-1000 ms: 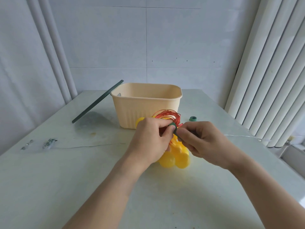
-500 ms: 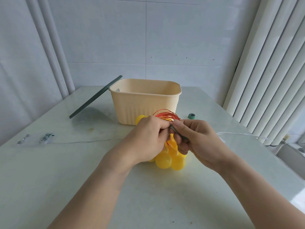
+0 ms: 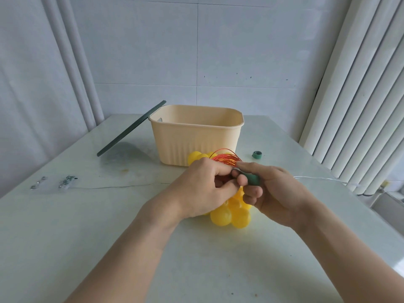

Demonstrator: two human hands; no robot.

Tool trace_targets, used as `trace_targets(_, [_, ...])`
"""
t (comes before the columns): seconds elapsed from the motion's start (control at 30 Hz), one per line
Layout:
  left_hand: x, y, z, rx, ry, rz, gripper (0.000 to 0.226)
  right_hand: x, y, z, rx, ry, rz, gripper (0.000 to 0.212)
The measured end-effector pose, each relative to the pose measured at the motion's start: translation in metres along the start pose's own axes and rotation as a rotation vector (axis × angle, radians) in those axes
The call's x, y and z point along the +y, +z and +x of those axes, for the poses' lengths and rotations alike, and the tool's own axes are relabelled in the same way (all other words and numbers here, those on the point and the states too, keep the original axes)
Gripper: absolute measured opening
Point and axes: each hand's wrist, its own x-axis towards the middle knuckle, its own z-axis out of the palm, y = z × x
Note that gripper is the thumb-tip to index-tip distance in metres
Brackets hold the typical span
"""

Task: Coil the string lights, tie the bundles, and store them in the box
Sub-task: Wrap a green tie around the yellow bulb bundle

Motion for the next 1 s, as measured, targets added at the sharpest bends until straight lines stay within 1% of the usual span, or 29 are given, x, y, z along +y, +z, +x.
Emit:
trace_targets(0.07, [0.000, 0.006, 0.001, 0.007, -0.009, 0.013, 0.015, -0.002, -0.004, 0.000, 0.025, 0.078, 0.040, 0.014])
trace_targets(0.1, [-0.001, 0.008, 0.002, 0.016, -0.010, 0.018, 0.015, -0.003, -0.005, 0.001, 0.044, 0.100, 0.048, 0.016])
trace_targets(0.2, [-0.003, 0.012, 0.004, 0.046, -0.008, 0.005, 0.015, -0.001, -0.006, 0.003, 0.089, 0.134, 0.077, 0.031])
trace_targets(0.27, [-0.003, 0.011, 0.005, 0.096, -0.009, -0.003, 0.018, -0.003, -0.005, 0.002, 0.066, 0.137, 0.098, 0.034])
trace_targets(0.33, [-0.002, 0.009, 0.006, 0.167, -0.062, -0.050, 0.028, -0.009, -0.006, -0.001, -0.013, 0.115, 0.126, 0.047])
trace_targets(0.4, [0.001, 0.006, 0.007, 0.235, -0.153, -0.124, 0.041, -0.014, -0.008, -0.002, -0.083, 0.036, 0.124, 0.056])
trace_targets(0.43, [0.003, 0.005, 0.007, 0.259, -0.190, -0.145, 0.043, -0.014, -0.010, -0.002, -0.076, -0.055, 0.073, 0.052])
trace_targets(0.5, [0.005, 0.003, 0.007, 0.286, -0.222, -0.154, 0.043, -0.009, -0.013, -0.001, 0.035, -0.351, -0.187, 0.026])
trace_targets(0.53, [0.005, 0.003, 0.008, 0.292, -0.225, -0.158, 0.043, -0.006, -0.014, -0.001, 0.103, -0.500, -0.353, 0.022])
trace_targets(0.57, [0.005, 0.003, 0.007, 0.293, -0.223, -0.167, 0.043, -0.003, -0.015, 0.000, 0.145, -0.601, -0.499, 0.028])
trace_targets(0.6, [0.004, 0.003, 0.007, 0.288, -0.216, -0.178, 0.043, 0.000, -0.015, 0.002, 0.149, -0.654, -0.598, 0.033])
trace_targets(0.67, [0.004, 0.004, 0.007, 0.271, -0.183, -0.192, 0.043, 0.004, -0.016, 0.003, 0.111, -0.694, -0.685, 0.035])
trace_targets(0.73, [0.004, 0.003, 0.007, 0.251, -0.155, -0.185, 0.043, 0.007, -0.015, 0.005, 0.095, -0.685, -0.688, 0.032])
trace_targets(0.83, [0.004, 0.001, 0.007, 0.250, -0.116, -0.170, 0.043, 0.007, -0.016, 0.007, 0.117, -0.660, -0.721, 0.030])
trace_targets(0.9, [0.004, 0.002, 0.006, 0.254, -0.100, -0.173, 0.045, 0.007, -0.017, 0.007, 0.131, -0.695, -0.784, 0.026])
trace_targets(1.0, [0.001, 0.003, 0.008, 0.257, -0.118, -0.257, 0.046, 0.009, -0.015, 0.008, 0.195, -0.761, -0.817, 0.023])
